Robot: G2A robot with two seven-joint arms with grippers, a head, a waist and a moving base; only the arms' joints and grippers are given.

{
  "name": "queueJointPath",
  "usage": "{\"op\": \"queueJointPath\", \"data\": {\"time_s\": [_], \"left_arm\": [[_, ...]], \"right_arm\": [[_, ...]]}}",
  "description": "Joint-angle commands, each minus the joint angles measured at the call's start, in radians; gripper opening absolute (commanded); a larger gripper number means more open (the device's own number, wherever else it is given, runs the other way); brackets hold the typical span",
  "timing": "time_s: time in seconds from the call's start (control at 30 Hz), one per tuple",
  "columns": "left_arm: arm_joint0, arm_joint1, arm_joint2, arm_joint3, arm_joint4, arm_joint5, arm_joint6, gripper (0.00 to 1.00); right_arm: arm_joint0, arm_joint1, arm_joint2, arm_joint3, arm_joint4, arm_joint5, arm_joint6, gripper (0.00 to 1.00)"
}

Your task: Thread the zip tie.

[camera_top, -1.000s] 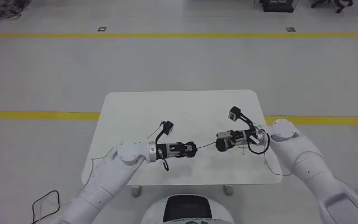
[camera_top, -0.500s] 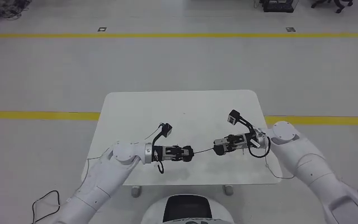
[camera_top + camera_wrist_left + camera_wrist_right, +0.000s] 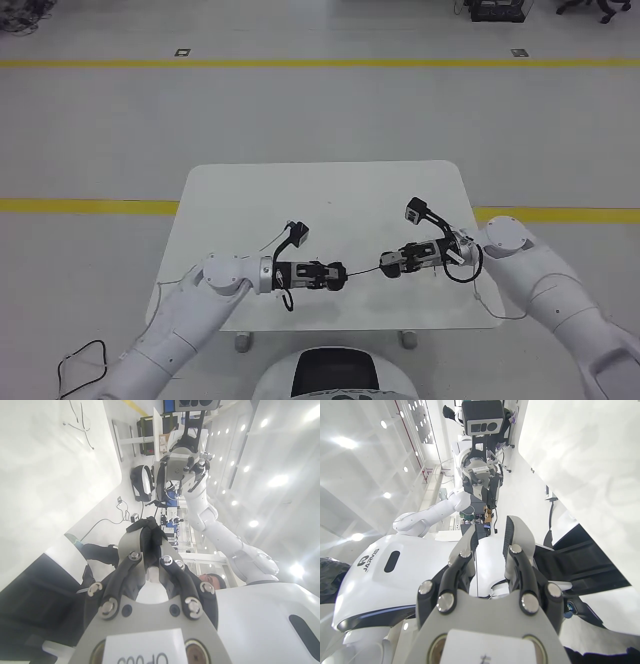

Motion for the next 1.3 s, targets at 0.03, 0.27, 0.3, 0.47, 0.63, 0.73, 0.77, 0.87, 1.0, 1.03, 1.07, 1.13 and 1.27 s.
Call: {"op": "queueJointPath", "data": {"time_s": [0.03, 0.27, 0.3, 0.47, 0.63, 0.73, 0.77, 0.87, 1.0, 1.03, 1.07, 1.13, 1.27], "left_arm": [[-0.004, 0.001, 0.008, 0.003, -0.004, -0.002, 0.003, 0.0], [-0.011, 0.003, 0.021, 0.009, -0.019, -0.009, 0.004, 0.0], [-0.011, 0.003, 0.022, 0.01, -0.02, -0.009, 0.005, 0.0], [-0.015, 0.005, 0.029, 0.012, -0.025, -0.003, 0.012, 0.0], [-0.018, 0.008, 0.035, 0.014, -0.026, 0.001, 0.023, 0.0], [-0.019, 0.009, 0.038, 0.015, -0.029, 0.001, 0.026, 0.0], [-0.02, 0.01, 0.039, 0.015, -0.031, 0.001, 0.027, 0.0], [-0.021, 0.011, 0.042, 0.016, -0.033, 0.002, 0.03, 0.0], [-0.023, 0.013, 0.046, 0.017, -0.036, 0.002, 0.032, 0.0], [-0.024, 0.014, 0.047, 0.017, -0.037, 0.002, 0.032, 0.0], [-0.025, 0.014, 0.048, 0.018, -0.038, 0.002, 0.032, 0.0], [-0.026, 0.015, 0.051, 0.019, -0.04, 0.002, 0.032, 0.0], [-0.03, 0.016, 0.056, 0.021, -0.04, 0.003, 0.035, 0.0]], "right_arm": [[0.0, 0.0, -0.001, -0.001, -0.001, 0.0, 0.0, 0.19], [0.001, -0.002, -0.006, -0.001, -0.011, 0.0, 0.0, 0.14], [0.001, -0.002, -0.006, -0.001, -0.011, 0.0, 0.0, 0.13], [-0.001, -0.003, -0.004, -0.004, -0.014, 0.0, 0.0, 0.11], [-0.003, -0.002, 0.0, -0.012, -0.023, 0.0, 0.0, 0.08], [-0.006, -0.002, 0.002, -0.015, -0.026, 0.0, 0.0, 0.08], [-0.006, -0.001, 0.003, -0.016, -0.027, 0.0, 0.0, 0.08], [-0.008, -0.001, 0.004, -0.016, -0.029, 0.0, 0.0, 0.07], [-0.009, -0.002, 0.007, -0.016, -0.031, 0.0, 0.0, 0.0], [-0.01, -0.002, 0.008, -0.015, -0.032, 0.0, 0.0, 0.0], [-0.01, -0.002, 0.009, -0.015, -0.033, 0.0, 0.0, 0.0], [-0.01, -0.002, 0.01, -0.014, -0.034, 0.0, 0.0, 0.0], [-0.012, -0.002, 0.013, -0.01, -0.034, 0.0, 0.0, 0.0]]}}
